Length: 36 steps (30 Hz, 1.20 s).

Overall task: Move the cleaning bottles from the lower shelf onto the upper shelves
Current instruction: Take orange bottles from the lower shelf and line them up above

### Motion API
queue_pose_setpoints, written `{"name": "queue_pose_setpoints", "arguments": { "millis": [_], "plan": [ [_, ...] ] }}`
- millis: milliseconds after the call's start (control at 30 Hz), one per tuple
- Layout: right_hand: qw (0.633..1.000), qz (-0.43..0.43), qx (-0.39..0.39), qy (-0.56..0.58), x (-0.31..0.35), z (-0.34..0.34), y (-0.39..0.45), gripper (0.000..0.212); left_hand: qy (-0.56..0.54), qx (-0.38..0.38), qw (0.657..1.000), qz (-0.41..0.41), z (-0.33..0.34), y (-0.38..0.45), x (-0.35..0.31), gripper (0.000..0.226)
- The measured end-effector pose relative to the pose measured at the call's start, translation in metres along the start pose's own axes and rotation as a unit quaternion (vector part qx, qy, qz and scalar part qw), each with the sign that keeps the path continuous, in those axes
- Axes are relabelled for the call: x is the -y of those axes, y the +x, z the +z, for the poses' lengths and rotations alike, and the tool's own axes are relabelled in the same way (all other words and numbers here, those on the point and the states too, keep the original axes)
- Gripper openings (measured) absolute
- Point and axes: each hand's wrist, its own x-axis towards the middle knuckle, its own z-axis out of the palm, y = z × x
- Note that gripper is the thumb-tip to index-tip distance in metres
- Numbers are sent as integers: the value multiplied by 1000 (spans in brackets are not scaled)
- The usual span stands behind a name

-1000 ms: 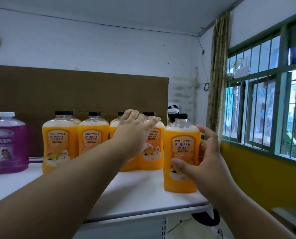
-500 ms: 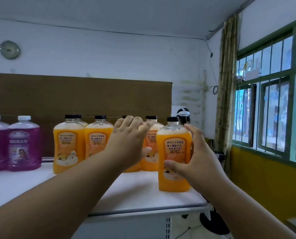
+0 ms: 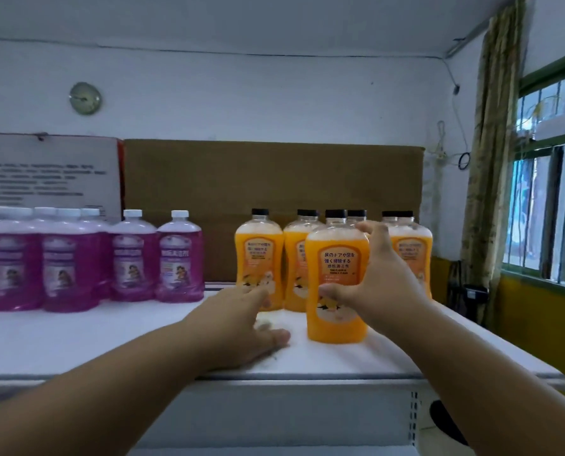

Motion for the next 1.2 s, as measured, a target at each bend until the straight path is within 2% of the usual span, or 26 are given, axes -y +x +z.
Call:
{"name": "queue_pose_setpoints", "arguments": {
  "millis": [133, 333, 567, 833, 1200],
  "plan": [
    [1000, -7, 2, 16, 41, 50, 3, 101, 27, 28, 999, -8, -14, -12, 40, 75],
    [997, -7, -22, -68, 71, 90, 3, 101, 59, 35, 998, -11, -11, -16, 61, 79],
    [995, 13, -26, -94, 70, 98, 11, 102, 74, 42, 996, 19, -6, -15, 65, 71],
    [995, 3, -58, -83, 65, 107, 11, 101, 49, 25, 998, -2, -6, -16, 66, 73],
    [996, 3, -38, -86, 68, 111, 6, 106, 31, 28, 999, -26, -6, -17, 68, 73]
  ]
}}
